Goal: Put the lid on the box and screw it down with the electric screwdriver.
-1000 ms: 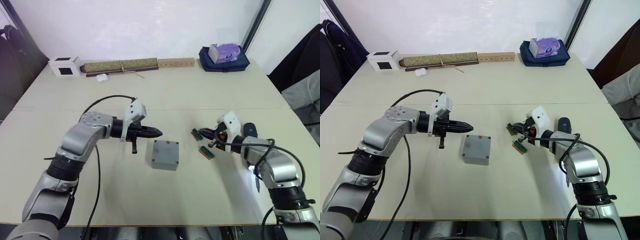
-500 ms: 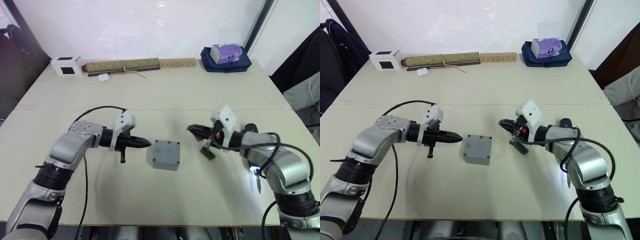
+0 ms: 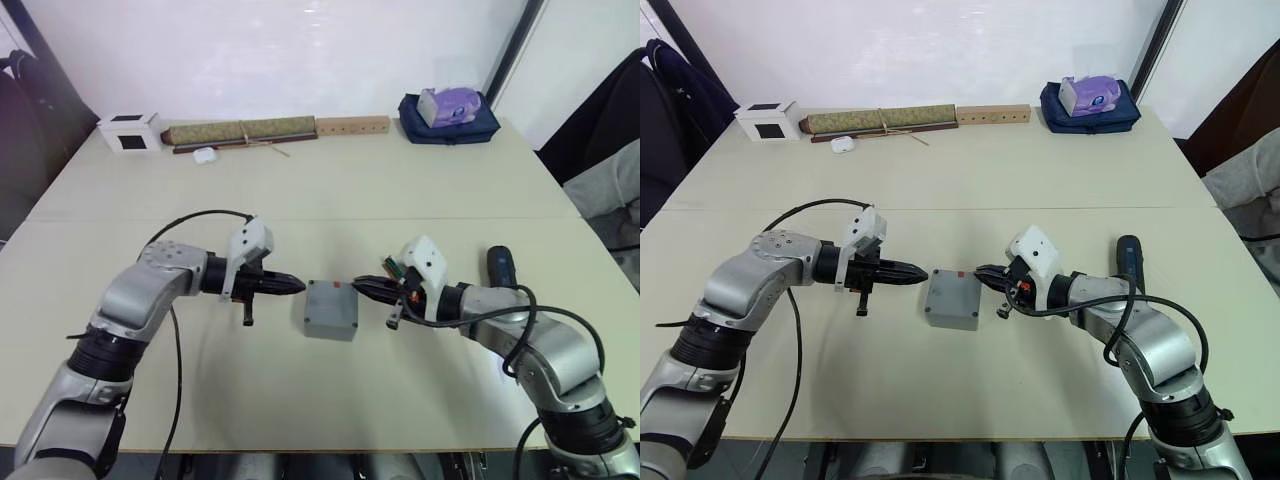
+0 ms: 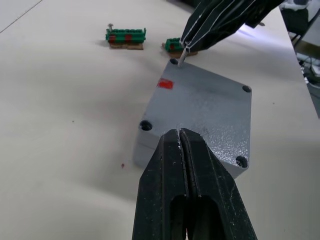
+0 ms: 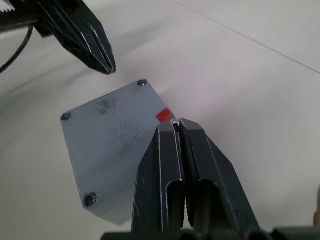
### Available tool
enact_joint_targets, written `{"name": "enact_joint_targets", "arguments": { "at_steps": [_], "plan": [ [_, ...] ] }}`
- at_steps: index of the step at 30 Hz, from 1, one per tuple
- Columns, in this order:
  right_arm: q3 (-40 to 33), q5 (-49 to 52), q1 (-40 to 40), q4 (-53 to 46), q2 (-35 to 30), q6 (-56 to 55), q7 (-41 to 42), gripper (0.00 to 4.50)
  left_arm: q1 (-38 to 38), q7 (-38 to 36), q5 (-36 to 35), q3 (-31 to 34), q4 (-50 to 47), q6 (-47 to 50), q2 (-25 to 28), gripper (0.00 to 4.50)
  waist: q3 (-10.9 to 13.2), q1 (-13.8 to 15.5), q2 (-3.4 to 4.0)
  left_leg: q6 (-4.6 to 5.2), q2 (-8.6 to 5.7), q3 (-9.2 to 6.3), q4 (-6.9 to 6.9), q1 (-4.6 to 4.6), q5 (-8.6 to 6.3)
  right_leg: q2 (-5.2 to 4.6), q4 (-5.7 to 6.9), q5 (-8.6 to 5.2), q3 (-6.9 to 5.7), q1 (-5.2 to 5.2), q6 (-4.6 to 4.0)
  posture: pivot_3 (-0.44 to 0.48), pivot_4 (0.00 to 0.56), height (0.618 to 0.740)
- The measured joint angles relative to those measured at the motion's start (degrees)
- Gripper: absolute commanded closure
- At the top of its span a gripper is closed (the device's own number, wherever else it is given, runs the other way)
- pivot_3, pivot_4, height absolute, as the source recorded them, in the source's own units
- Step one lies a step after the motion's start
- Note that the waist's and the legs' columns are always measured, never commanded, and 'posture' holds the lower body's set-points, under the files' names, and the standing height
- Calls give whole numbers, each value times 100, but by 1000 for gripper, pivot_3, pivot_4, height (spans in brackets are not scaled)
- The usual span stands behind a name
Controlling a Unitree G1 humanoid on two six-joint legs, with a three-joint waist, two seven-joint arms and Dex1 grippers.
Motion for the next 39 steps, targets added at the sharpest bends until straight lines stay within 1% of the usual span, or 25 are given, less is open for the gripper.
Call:
{"name": "enact_joint_targets", "arguments": {
  "at_steps": [18, 39],
  "plan": [
    [86, -128, -17, 141, 28, -263, -34, 4455, -14, 11, 5, 0, 10, -8, -2, 4500, 0, -1, 0, 0, 0, 0, 0, 0, 0, 0, 0, 0, 0, 0, 0, 0, 150, 740],
    [51, -120, 24, 198, -37, -134, -35, 4455, -26, 67, 60, -2, 96, -112, -149, 4500, 0, 1, 0, 0, 0, 0, 0, 0, 0, -1, 0, 0, 0, 0, 0, 0, 150, 740]
  ]
}}
